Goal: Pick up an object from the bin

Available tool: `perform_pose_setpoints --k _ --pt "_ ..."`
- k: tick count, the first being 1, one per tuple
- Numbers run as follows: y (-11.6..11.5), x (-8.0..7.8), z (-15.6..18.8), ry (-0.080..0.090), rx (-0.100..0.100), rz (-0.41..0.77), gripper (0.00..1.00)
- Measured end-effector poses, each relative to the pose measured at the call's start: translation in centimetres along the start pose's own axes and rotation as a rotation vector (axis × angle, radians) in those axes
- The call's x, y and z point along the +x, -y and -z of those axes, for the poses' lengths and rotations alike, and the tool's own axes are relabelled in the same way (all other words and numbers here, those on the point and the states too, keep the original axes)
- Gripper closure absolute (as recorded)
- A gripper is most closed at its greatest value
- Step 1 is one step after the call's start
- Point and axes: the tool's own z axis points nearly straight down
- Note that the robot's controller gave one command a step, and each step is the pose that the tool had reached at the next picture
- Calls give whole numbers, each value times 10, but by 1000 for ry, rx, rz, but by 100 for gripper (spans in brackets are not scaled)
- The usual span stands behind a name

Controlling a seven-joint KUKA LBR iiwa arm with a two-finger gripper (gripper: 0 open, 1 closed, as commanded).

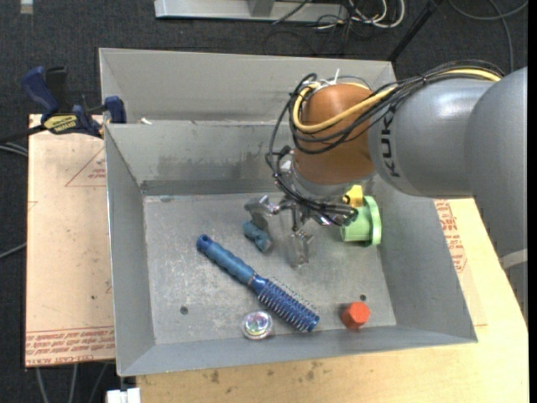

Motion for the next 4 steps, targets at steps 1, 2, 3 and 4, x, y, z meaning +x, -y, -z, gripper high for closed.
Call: perform_pose_setpoints --k 1,2,3,4 --pt "37 5 -4 3 5 118 0" --pt "24 -19 -4 2 3 -218 0" --pt "25 -29 -5 1 3 -203 0" --pt "24 -28 -5 -1 2 -204 100"
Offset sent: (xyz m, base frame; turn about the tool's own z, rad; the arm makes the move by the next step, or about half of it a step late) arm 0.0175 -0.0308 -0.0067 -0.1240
